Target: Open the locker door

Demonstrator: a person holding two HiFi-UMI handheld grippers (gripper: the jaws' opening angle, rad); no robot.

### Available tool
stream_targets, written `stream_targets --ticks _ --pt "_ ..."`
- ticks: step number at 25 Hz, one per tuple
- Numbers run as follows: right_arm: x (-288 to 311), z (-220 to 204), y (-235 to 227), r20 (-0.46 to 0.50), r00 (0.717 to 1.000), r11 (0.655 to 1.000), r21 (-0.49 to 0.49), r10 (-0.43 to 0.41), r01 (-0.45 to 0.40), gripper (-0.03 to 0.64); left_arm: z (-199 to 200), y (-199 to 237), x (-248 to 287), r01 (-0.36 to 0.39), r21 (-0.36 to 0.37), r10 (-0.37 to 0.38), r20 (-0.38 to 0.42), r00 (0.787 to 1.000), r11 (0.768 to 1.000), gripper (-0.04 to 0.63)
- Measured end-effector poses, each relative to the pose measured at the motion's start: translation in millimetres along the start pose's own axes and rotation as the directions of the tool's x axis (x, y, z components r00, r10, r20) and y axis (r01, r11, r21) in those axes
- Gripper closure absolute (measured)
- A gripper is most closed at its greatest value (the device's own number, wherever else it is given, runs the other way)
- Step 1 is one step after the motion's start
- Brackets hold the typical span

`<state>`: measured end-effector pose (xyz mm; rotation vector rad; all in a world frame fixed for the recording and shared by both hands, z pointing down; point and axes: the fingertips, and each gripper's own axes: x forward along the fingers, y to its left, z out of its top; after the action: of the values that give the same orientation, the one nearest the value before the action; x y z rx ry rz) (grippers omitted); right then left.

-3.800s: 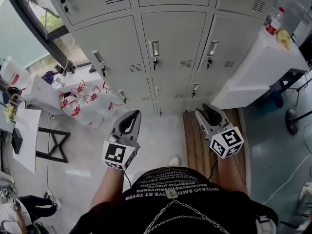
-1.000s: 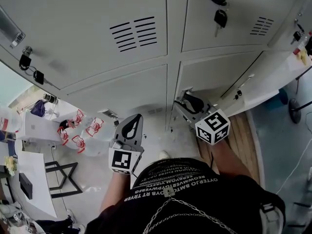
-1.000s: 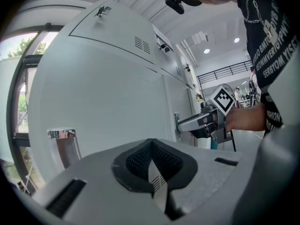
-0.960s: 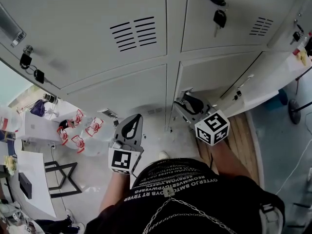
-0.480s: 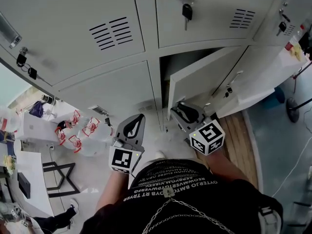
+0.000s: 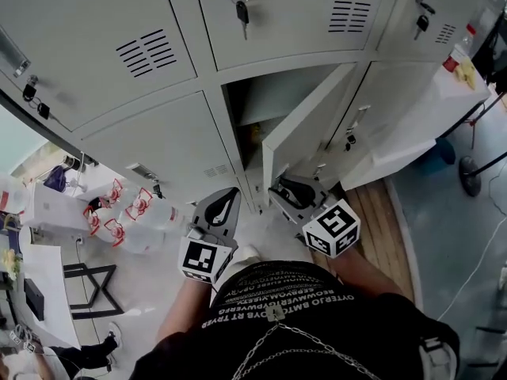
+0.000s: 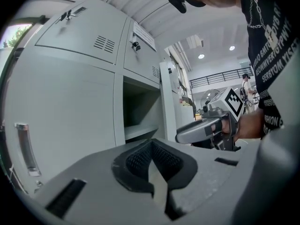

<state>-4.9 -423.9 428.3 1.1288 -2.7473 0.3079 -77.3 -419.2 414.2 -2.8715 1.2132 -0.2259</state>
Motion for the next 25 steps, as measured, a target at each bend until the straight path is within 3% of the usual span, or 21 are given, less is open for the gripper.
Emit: stream_targets --ticks 16,25 --pt "-95.9 -21.0 -11.3 0.006 1.000 1.000 -0.021 0.012 -0.012 0.491 0.5 -89.7 -15.3 -0.047 -0.015 0.047 -0.001 0.999 0.999 0.598" --pt "-146.6 -32.0 -33.5 0.012 0.999 0.999 -0.005 -0.050 0.050 0.476 -6.6 -128.6 -40.2 -0.112 -0.035 0.112 -0.005 0.994 0.993 0.598"
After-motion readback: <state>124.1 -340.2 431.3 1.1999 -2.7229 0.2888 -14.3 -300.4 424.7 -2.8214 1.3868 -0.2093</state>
